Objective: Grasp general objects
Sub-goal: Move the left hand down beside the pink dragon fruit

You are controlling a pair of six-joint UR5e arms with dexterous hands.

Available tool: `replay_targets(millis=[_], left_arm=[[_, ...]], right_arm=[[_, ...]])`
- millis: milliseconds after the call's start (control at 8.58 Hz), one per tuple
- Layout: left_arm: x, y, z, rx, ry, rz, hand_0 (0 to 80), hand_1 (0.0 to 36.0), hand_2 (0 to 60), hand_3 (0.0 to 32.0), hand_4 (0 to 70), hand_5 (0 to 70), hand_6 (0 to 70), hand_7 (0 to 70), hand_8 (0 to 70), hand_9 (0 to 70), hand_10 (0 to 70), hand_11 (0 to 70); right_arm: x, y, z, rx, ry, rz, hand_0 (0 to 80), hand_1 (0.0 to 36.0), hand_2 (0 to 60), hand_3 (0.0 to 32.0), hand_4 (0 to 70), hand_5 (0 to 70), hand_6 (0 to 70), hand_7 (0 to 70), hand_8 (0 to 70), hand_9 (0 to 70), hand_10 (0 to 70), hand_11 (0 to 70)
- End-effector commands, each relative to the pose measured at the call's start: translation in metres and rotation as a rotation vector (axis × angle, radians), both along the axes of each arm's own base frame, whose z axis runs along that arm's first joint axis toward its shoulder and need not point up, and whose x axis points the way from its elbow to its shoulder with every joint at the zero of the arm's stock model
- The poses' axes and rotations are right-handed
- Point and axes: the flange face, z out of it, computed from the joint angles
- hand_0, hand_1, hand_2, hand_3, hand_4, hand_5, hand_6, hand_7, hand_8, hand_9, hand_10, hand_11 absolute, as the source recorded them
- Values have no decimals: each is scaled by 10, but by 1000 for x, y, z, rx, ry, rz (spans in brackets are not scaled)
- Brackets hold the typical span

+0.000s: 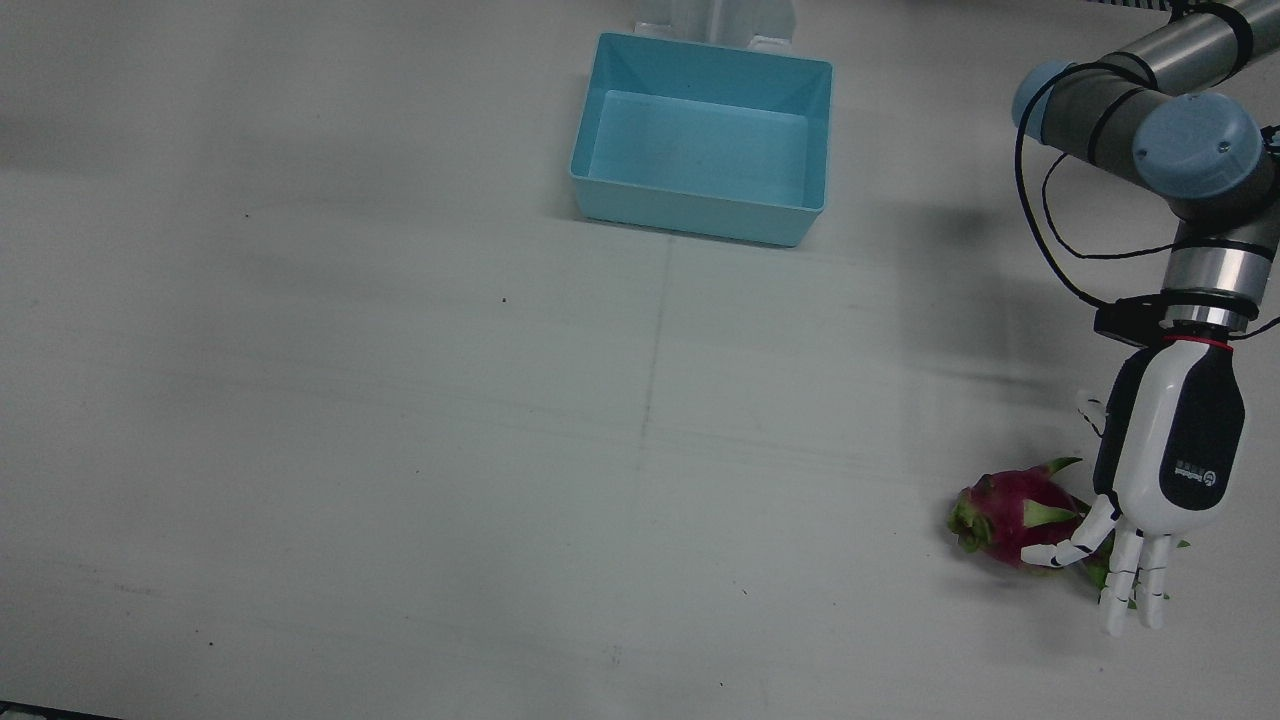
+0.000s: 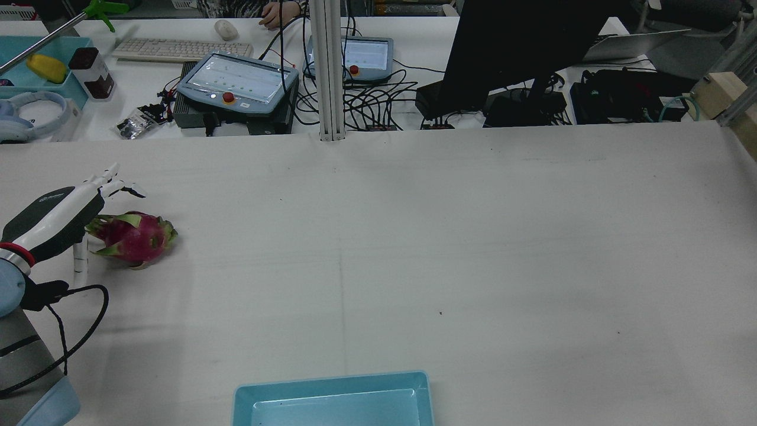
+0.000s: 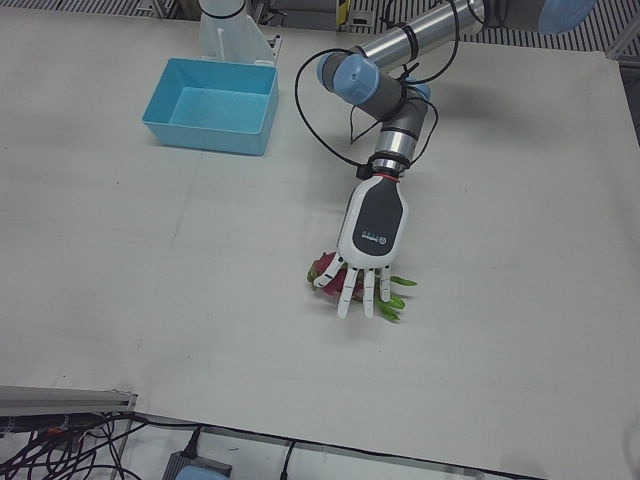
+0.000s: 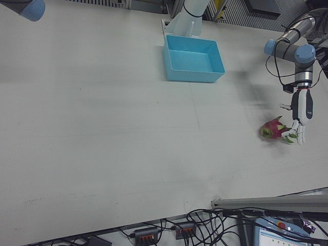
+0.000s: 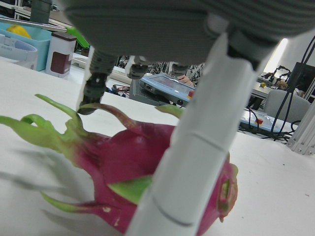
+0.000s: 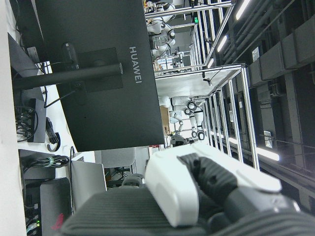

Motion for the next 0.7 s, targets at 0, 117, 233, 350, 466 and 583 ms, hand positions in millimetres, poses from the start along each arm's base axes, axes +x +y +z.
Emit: replay_targets(millis=[0,117,233,350,466,583], left_arm=[[15,12,-5,15,-35,-136,800,310,0,320,0,371,0,44,79,0,0,0],[56,42,-20,3,-105,-154,800,322,0,320,0,373,0,50,86,0,0,0],[93,65,-26,-7,-173,-154,800,337,0,320,0,394,0,60,92,0,0,0],[102,66,-23,-11,-184,-152,800,356,0,320,0,438,0,69,95,0,0,0],[100,66,-21,-14,-191,-155,800,360,0,320,0,480,0,71,98,0,0,0],[96,64,-22,-21,-201,-161,800,360,7,320,0,506,0,56,98,0,0,6]], right_arm=[[0,0,-1,1,0,0,0,0,0,0,0,0,0,0,0,0,0,0],[0,0,-1,1,0,0,0,0,0,0,0,0,0,0,0,0,0,0],[0,0,-1,1,0,0,0,0,0,0,0,0,0,0,0,0,0,0],[0,0,-1,1,0,0,0,0,0,0,0,0,0,0,0,0,0,0],[0,0,-1,3,0,0,0,0,0,0,0,0,0,0,0,0,0,0],[0,0,-1,3,0,0,0,0,0,0,0,0,0,0,0,0,0,0]])
